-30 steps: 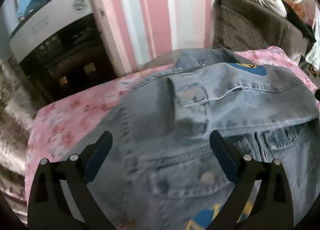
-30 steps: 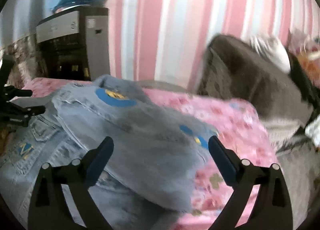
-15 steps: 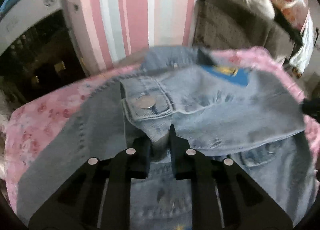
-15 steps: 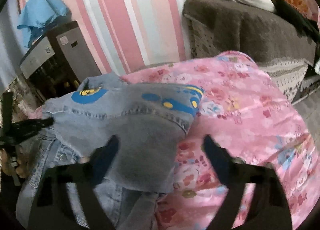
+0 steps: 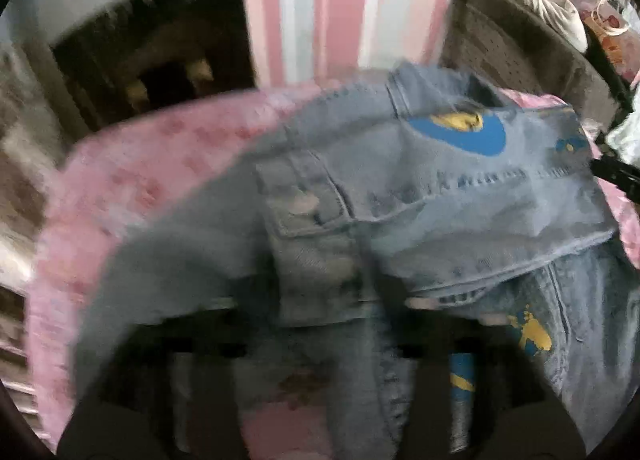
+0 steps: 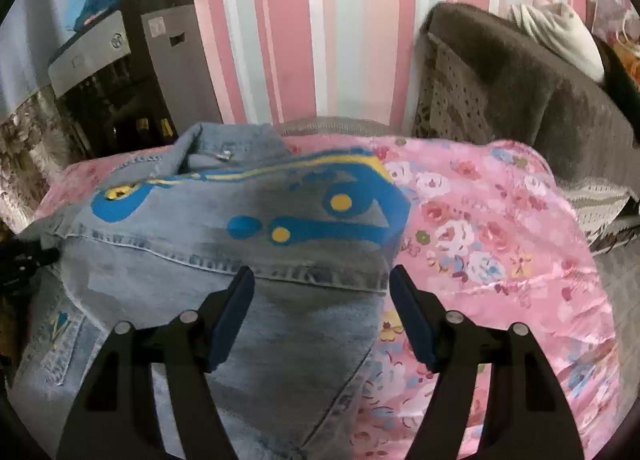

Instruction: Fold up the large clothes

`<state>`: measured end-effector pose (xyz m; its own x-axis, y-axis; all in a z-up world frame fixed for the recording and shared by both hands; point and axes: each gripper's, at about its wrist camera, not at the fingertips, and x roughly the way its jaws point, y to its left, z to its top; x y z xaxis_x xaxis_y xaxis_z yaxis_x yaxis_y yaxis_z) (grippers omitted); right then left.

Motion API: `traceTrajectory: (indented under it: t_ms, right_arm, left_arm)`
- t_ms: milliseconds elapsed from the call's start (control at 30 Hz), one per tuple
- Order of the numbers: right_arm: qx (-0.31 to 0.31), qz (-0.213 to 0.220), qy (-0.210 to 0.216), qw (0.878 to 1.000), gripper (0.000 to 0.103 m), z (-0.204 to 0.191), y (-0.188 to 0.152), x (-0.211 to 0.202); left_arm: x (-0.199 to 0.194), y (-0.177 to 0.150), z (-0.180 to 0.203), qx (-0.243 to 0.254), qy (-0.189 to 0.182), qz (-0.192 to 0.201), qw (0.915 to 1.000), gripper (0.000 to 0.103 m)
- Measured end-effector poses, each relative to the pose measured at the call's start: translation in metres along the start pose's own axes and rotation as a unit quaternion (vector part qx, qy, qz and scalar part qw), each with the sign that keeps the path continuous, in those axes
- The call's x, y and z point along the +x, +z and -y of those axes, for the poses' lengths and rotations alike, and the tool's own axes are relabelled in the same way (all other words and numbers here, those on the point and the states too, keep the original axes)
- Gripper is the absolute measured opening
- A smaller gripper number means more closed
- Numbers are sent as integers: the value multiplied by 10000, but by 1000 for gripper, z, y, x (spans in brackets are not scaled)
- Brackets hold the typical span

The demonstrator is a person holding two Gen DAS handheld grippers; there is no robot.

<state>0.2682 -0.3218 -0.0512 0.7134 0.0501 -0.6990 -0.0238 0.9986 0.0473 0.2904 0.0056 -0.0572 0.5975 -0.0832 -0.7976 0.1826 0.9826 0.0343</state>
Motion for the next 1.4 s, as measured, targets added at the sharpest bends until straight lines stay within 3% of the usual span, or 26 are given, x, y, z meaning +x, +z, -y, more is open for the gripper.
traceTrajectory:
  t_ms: [67,100,200,367,500,733,933,1033,1167,1300,1400]
  right_arm:
    - [-21,156,19,9999,71,1,4,-12]
    - [-17,243,63,9997,72,2,8,-17]
    - [10,408,397,9984,82,3,21,-21]
    - [-290,462,262,9982,83,-13,27,-3]
    - [-469,316,415,9975,83,-23,29,17]
    - [-496,-456,327,9972,78,-11,36,75]
    - [-681,-644,280,9952,80,-15,34,91]
    - [-657,-549,377,9956,80,-13,34,74]
    - [-465,-241,1034,9933,84,-11,25,27]
    - [-796,-7,1002,9918,85,-21,-7,-12]
    - [-898,-334,952,9908,86,-23,-33,-5]
  left_arm:
    - [-21,8,-2,136,349,458,9983,98]
    - [-30,9,-2,166,391,558,9975,98]
    - [-32,32,-6,57,136,590,9981,98]
    - [3,45,6,-194,-293,241,9991,98]
    - [31,45,23,-193,-546,-72,9983,97]
    - [75,45,34,200,-208,-592,9978,95]
    - [88,51,35,333,-186,-797,9961,100]
    - [81,52,31,269,-186,-743,9967,98]
    - [49,40,30,290,-310,-404,9983,97]
    - [21,20,31,331,-469,-107,9983,98]
    - [25,9,31,269,-585,-282,9975,98]
